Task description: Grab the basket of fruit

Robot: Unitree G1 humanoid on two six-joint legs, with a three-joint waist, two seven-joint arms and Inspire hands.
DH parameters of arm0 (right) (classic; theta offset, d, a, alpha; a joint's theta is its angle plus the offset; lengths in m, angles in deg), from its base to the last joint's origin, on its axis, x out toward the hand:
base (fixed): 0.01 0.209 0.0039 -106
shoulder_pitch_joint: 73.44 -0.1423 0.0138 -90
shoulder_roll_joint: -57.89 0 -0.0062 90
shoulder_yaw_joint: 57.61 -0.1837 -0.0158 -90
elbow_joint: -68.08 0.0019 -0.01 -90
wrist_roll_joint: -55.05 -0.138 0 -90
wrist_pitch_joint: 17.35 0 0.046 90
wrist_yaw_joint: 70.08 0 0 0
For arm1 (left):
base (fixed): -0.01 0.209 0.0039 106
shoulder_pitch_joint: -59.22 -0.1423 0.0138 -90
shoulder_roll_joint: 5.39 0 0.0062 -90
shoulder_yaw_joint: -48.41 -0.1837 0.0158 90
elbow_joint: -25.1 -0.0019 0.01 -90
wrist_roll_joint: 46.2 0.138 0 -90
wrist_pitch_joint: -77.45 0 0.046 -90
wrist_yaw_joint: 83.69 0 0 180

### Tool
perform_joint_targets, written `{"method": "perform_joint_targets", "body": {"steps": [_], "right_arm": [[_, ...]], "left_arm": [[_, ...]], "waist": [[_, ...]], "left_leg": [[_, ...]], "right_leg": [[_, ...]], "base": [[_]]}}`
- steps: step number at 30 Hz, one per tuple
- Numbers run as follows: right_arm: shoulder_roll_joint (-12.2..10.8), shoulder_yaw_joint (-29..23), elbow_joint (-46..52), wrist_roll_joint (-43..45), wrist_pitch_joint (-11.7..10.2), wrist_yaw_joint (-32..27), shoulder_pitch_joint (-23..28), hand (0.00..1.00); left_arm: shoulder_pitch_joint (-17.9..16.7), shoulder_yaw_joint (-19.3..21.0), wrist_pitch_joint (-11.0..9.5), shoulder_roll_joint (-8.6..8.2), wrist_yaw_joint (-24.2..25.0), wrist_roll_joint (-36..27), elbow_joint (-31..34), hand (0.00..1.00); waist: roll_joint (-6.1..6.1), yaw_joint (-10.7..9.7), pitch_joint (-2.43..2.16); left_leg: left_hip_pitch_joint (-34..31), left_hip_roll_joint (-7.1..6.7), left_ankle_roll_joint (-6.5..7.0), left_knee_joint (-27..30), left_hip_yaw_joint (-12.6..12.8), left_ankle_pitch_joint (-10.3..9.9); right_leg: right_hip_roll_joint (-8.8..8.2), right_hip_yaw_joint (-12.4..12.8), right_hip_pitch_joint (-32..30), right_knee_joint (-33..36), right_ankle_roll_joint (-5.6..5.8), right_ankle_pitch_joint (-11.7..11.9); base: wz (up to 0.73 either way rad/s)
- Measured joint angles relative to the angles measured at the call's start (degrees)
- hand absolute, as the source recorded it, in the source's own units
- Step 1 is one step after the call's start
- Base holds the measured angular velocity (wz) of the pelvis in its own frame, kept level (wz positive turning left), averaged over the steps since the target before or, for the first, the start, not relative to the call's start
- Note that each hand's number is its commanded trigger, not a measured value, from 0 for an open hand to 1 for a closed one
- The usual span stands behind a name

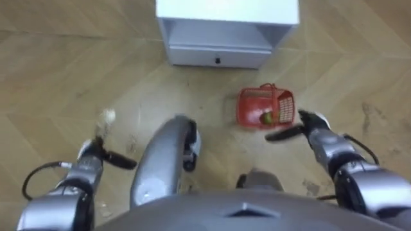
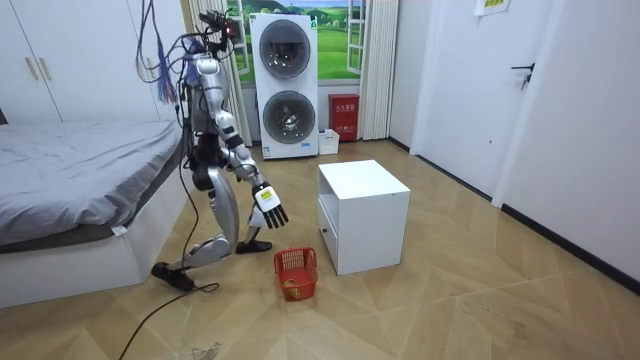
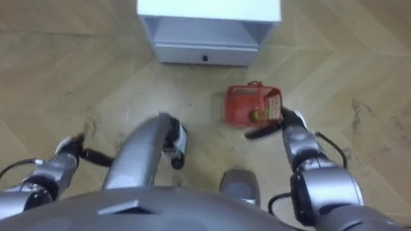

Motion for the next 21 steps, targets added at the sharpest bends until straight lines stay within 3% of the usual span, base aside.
{"method": "perform_joint_targets", "body": {"steps": [3, 6, 9, 13, 14, 16, 18, 21], "right_arm": [[0.41, -0.05, -0.22, -4.48, -0.10, -0.06, 0.11, 0.00], [0.82, -1.12, -0.09, -5.36, -0.22, -0.35, 0.04, 0.00], [1.63, -2.31, 1.93, -6.75, -0.30, -1.30, -0.14, 0.00], [1.98, -2.98, 4.56, -8.74, -0.63, -3.46, -0.51, 0.00], [1.97, -3.58, 5.01, -9.29, -1.00, -3.83, -0.93, 0.00], [2.02, -5.09, 5.98, -9.63, -1.04, -4.77, -1.17, 0.00], [2.16, -5.74, 8.54, -9.54, -1.29, -7.02, -1.19, 0.00], [3.09, -5.73, 12.11, -9.45, -1.63, -9.14, -1.40, 0.00]], "left_arm": [[0.24, -1.47, -0.17, 0.29, -1.77, -3.27, -1.93, 0.00], [0.41, -3.68, -1.49, 0.56, -3.73, -7.40, -3.27, 0.00], [-0.12, -5.42, -2.86, 1.09, -5.15, -9.48, -3.68, 0.00], [-1.43, -5.69, -4.01, 1.46, -6.32, -11.70, -3.88, 0.00], [-2.09, -5.69, -4.72, 1.50, -7.08, -11.69, -3.87, 0.00], [-3.21, -5.76, -5.56, 1.45, -7.62, -11.61, -3.85, 0.00], [-5.47, -6.88, -5.70, 1.40, -8.10, -11.62, -3.88, 0.00], [-7.38, -7.84, -5.79, 1.56, -8.17, -11.63, -3.89, 0.00]], "waist": [[-0.44, -0.13, 0.15], [-0.74, -0.98, 0.38], [-0.67, -2.08, 0.48], [-1.46, -3.65, 0.66], [-2.19, -3.69, 0.94], [-3.00, -4.16, 0.90], [-3.64, -5.08, 0.68], [-4.16, -5.16, 0.69]], "left_leg": [[-5.46, -1.76, 1.33, 8.97, 1.27, -2.78], [-9.04, -1.71, 2.28, 15.69, 3.89, -5.10], [-11.87, -1.48, 2.88, 21.00, 5.62, -6.51], [-13.04, -1.51, 3.26, 24.97, 6.72, -7.47], [-13.23, -1.46, 3.30, 25.71, 7.05, -7.56], [-13.56, -1.19, 3.22, 26.32, 7.17, -7.63], [-13.28, -0.85, 2.37, 26.38, 7.12, -7.21], [-12.83, -0.37, 1.34, 26.40, 7.01, -6.70]], "right_leg": [[-3.17, 1.23, -4.02, 13.50, 0.09, -1.32], [-5.76, 2.73, -6.70, 23.47, 0.07, -1.48], [-7.13, 4.02, -7.95, 30.79, 0.09, -1.48], [-8.94, 4.53, -7.67, 36.49, 0.09, -1.49], [-9.39, 4.80, -7.78, 38.05, 0.10, -1.49], [-9.74, 4.86, -7.83, 39.47, 0.32, -1.73], [-9.58, 4.85, -7.71, 40.27, -0.13, -2.24], [-9.72, 4.90, -7.64, 41.22, -0.75, -2.75]], "base": [[0.30], [0.43], [0.31], [0.17], [0.09], [0.09], [0.04], [-0.05]]}}
